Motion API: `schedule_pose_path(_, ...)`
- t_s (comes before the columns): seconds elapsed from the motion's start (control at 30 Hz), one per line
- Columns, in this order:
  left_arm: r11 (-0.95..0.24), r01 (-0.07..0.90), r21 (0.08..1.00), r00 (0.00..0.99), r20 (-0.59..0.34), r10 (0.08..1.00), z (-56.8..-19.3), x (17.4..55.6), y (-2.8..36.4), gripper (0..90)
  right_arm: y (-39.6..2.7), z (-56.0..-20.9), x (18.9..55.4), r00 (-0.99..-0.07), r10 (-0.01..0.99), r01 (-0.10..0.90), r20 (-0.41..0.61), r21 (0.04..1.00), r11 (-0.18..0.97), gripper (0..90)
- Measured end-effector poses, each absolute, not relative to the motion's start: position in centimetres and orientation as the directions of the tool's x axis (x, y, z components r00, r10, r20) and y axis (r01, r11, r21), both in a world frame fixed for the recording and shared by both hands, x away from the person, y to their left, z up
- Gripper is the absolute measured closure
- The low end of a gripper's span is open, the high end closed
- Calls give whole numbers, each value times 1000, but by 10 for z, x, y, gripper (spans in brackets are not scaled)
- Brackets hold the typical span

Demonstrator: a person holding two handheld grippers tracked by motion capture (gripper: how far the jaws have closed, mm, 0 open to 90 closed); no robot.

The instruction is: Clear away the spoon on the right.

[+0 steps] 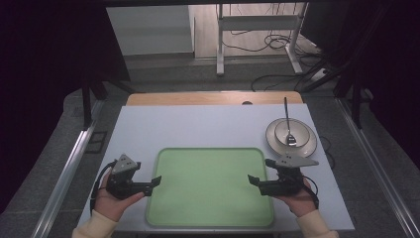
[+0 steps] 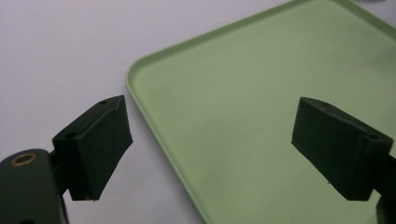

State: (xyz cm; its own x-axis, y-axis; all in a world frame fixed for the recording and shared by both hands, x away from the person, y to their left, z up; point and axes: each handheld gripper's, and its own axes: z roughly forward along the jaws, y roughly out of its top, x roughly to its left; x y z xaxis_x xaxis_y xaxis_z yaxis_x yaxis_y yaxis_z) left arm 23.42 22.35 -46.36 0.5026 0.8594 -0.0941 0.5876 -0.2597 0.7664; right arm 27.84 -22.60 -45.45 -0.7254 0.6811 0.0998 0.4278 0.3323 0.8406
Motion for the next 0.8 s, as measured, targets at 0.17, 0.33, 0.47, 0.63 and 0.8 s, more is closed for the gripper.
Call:
schedule_pose_path(0.17, -266, 610, 747, 496, -98, 863, -472, 232, 225, 125, -225, -457, 283, -731, 676, 433, 94, 830, 352, 143)
schedule_pose_path(0.33, -266, 606, 750, 492, -90, 866, -470, 228, 227, 125, -218, -456, 283, -727, 680, 445, 92, 818, 365, 160)
schedule_pose_path(0.47, -269, 595, 758, 495, -82, 865, -467, 224, 226, 125, -214, -453, 278, -731, 676, 443, 93, 818, 367, 162)
schedule_pose_path(0.63, -277, 585, 762, 498, -69, 864, -466, 222, 224, 123, -211, -450, 275, -744, 662, 430, 88, 821, 375, 168)
schedule_pose_path(0.8, -285, 582, 762, 501, -59, 864, -466, 220, 223, 123, -210, -451, 280, -753, 651, 432, 90, 815, 387, 193)
